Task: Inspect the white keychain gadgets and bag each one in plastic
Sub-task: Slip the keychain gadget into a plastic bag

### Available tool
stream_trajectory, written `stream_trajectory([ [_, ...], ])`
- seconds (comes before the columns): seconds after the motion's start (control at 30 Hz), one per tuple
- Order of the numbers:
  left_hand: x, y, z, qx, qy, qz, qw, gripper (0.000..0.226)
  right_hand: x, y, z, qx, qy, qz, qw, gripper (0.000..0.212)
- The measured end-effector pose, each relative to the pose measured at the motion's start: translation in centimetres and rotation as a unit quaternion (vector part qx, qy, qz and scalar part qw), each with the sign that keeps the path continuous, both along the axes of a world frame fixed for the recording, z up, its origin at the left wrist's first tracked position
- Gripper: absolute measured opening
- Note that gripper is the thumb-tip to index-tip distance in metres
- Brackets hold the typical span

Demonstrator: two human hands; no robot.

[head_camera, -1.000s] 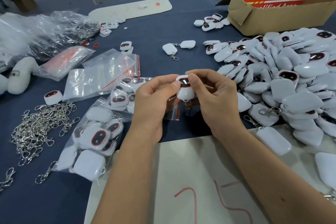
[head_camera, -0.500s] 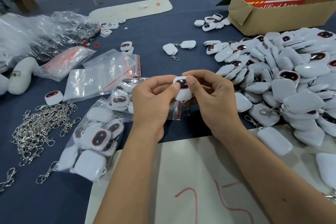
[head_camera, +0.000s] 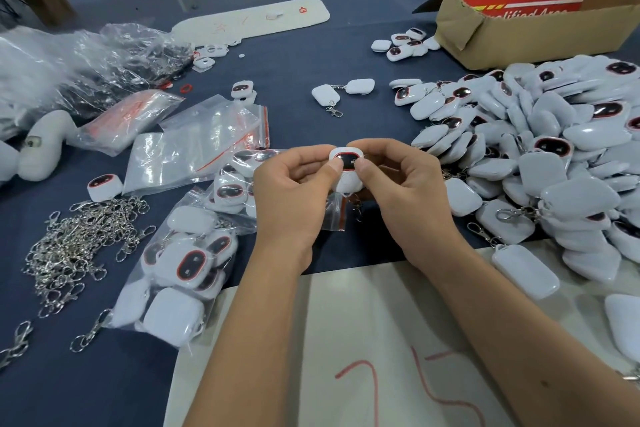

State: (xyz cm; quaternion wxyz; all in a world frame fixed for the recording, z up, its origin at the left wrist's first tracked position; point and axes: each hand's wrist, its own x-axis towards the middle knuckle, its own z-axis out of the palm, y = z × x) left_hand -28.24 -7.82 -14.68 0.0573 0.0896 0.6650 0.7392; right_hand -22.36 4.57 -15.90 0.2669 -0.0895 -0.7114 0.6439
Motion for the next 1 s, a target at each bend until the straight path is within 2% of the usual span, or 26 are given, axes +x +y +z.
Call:
stream_trajectory([
  [0.27,0.2,-0.2,0.2,0.017,-0.014,-0.053,0.998,0.027,0.0,0.1,0.0,-0.026,0.004,-0.004,1.000,0.017],
  [1.0,1.1,1.4,0.2,0.114,-0.094,-0.004,0.989,0.031,0.1,-0.1,0.3,-0.044,0.012,-0.007,0.999,0.008],
])
